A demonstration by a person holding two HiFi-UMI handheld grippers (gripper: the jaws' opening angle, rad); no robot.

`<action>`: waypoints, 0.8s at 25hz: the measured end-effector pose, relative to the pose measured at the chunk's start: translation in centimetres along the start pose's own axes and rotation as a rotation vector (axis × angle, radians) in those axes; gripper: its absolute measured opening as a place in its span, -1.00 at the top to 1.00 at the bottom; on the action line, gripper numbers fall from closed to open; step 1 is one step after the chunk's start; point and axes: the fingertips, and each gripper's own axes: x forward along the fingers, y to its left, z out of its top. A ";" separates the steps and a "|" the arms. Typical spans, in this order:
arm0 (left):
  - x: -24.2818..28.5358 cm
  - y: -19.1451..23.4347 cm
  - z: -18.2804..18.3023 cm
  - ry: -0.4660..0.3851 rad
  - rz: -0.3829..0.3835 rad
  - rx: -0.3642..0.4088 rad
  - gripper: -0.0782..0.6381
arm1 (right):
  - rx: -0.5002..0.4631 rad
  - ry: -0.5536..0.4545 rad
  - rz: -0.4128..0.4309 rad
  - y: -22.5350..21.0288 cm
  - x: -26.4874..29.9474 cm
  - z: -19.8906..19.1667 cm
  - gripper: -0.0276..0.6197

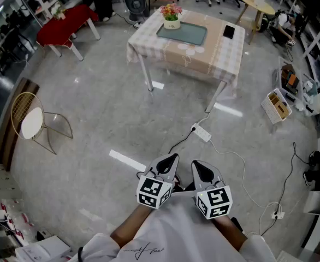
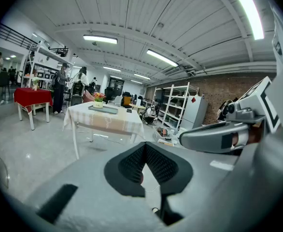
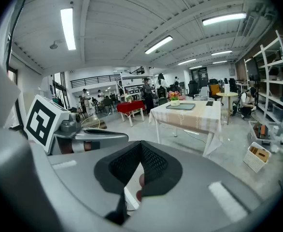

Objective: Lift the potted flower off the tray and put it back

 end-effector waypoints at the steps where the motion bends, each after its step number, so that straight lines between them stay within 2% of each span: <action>1: 0.2 0.0 0.1 -0.004 0.000 -0.001 0.79 | 0.000 -0.001 0.000 -0.2 0.1 0.0 0.90; 11: 0.2 1.1 0.8 -0.027 -0.004 -0.006 0.79 | -0.007 0.014 0.017 0.3 1.4 0.0 0.90; 15: 0.1 1.3 0.6 -0.026 -0.006 -0.016 0.79 | 0.033 0.019 0.035 0.4 1.3 -0.4 0.89; 20: 0.6 1.2 0.5 -0.015 -0.023 -0.023 0.79 | 0.071 0.015 0.008 -0.6 1.2 -0.3 0.89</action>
